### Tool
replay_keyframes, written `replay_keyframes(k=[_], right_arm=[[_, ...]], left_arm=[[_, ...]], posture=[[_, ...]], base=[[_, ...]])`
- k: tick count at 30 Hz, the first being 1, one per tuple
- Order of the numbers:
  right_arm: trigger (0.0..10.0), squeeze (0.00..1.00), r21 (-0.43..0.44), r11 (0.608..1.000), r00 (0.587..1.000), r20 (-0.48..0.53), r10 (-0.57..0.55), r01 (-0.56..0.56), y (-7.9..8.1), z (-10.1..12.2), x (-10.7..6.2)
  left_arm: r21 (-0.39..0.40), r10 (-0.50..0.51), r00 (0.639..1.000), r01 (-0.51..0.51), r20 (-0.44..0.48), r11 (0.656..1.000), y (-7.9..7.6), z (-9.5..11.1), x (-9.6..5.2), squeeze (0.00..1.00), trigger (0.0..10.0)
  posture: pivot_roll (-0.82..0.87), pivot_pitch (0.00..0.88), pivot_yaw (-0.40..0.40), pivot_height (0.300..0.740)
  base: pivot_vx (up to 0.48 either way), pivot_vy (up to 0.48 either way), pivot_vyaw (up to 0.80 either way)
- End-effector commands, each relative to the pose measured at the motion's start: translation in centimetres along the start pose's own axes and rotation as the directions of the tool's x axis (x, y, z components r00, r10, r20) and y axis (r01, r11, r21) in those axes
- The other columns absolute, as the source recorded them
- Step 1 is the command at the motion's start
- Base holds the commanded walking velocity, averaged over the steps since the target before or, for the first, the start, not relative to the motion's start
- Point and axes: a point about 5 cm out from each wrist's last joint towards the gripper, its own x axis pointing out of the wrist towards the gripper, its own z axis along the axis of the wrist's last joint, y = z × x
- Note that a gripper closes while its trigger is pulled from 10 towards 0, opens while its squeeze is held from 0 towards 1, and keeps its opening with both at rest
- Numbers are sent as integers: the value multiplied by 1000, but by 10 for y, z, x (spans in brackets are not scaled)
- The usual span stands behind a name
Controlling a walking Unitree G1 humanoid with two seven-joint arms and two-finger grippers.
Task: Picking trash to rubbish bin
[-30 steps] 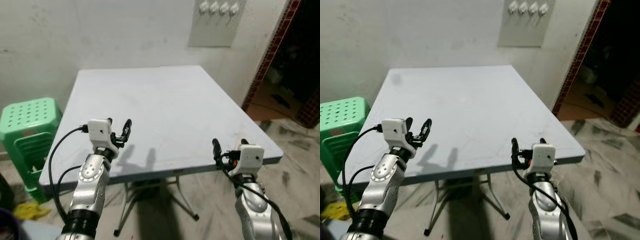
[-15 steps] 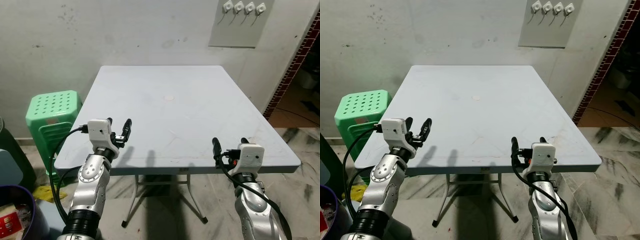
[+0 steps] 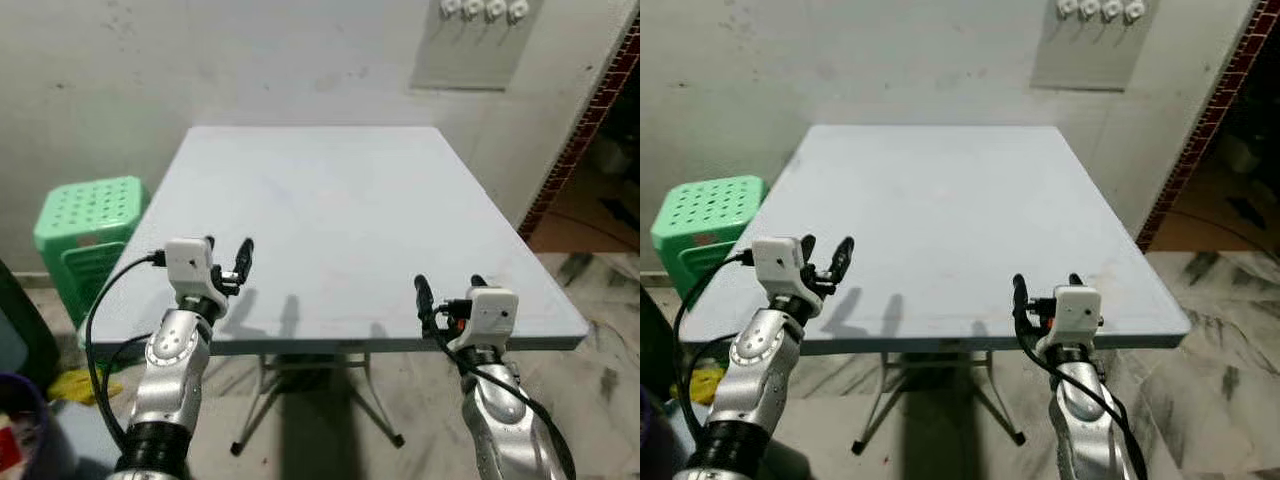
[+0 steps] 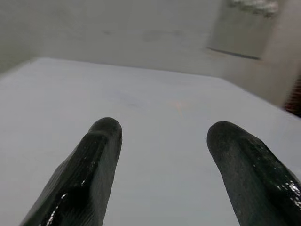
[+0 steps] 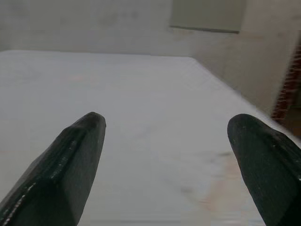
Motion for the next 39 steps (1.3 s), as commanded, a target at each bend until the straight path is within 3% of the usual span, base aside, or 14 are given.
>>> replay_keyframes(k=[1,8,10,27,39], right_arm=[[10000,0,3,1000,1000,26,-2,2,0,6,2],[10000,0,4,1000,1000,24,1,-1,0,6,1],[10000,0,3,1000,1000,24,0,0,0,6,0],[10000,0,0,1000,1000,8,-5,5,-1,3,-3],[10000,0,-1,1000,1000,-5,-3,3,-2,1,-6]], left_arm=[[13,-3,1000,3,10,1000,4,6,1,0,10000],[31,-2,1000,2,11,1000,3,6,1,0,10000],[-17,26,1000,-26,12,1000,5,5,1,0,10000],[28,59,998,-59,-1,998,8,3,-2,0,10000],[11,53,999,-53,-8,999,5,-1,-6,0,10000]], posture=[[-36,0,-32,740],[-38,0,-32,740],[-40,0,-31,740],[-39,0,-32,740],[-45,0,-31,740]], base=[[0,-480,0],[0,-467,0],[0,0,0],[0,0,0],[0,0,0]])
